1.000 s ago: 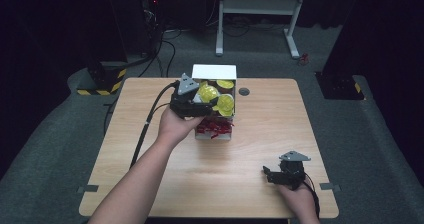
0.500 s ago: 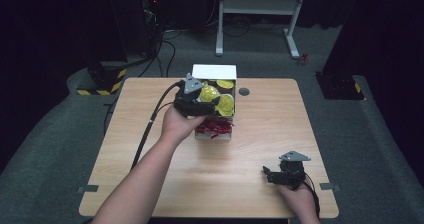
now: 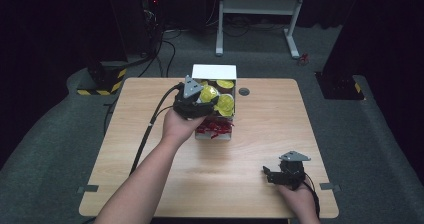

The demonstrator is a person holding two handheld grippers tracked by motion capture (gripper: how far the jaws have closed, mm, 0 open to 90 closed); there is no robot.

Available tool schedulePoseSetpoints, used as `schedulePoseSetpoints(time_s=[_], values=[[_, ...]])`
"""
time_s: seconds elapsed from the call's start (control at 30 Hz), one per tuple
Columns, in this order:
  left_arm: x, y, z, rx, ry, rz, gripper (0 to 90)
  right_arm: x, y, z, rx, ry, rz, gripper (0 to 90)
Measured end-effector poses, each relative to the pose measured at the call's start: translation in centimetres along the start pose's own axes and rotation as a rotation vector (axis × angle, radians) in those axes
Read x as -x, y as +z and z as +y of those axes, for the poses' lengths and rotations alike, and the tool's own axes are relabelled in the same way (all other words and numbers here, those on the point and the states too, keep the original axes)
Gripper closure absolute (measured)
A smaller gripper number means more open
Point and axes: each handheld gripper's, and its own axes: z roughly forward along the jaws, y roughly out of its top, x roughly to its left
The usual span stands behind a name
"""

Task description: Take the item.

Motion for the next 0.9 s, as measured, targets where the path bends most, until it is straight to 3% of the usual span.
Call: schedulePoseSetpoints(time_s=[0.9], values=[[0.3,-0.84,0.38,0.057,-0.025,0.002,38.1,-0.06,-0.04,0.0,-0.003,0.004,0.001,13.2]])
